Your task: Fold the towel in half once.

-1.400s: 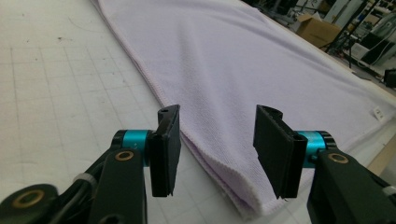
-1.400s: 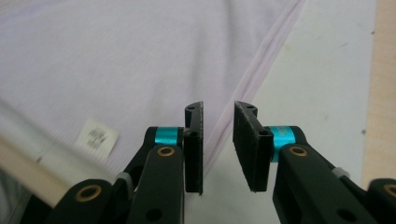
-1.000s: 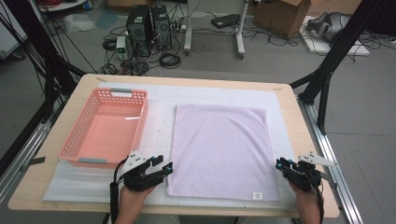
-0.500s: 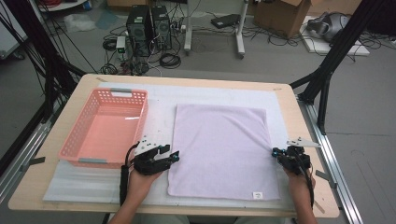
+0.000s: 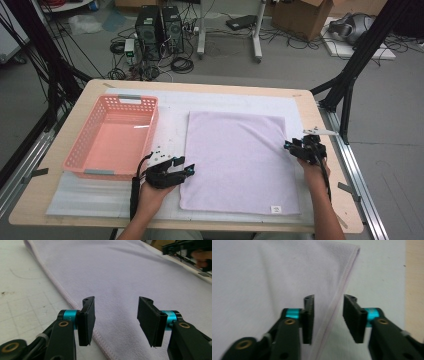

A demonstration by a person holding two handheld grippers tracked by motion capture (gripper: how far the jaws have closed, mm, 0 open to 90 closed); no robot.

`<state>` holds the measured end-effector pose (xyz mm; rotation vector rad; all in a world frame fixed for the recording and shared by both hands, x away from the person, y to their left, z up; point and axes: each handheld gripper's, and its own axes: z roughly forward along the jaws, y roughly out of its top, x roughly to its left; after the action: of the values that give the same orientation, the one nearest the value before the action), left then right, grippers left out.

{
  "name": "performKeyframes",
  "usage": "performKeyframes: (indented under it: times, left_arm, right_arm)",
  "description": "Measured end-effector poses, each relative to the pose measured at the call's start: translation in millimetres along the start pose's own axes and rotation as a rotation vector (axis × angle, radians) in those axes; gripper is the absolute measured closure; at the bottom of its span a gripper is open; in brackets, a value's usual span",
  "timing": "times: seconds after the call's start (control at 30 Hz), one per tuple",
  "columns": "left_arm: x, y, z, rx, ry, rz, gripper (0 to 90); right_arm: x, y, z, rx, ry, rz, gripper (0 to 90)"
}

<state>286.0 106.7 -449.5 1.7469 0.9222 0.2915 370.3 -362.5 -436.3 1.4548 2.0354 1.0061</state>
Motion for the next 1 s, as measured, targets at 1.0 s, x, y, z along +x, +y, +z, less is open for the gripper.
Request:
performKeyframes:
  times: [1.0]
  left_arm:
    - [10.0, 11.0, 12.9, 0.011, 0.024, 0.018, 63.5]
  right_arm:
    - [16.6, -39.7, -59.1, -0.057, 0.078, -0.067, 84.1]
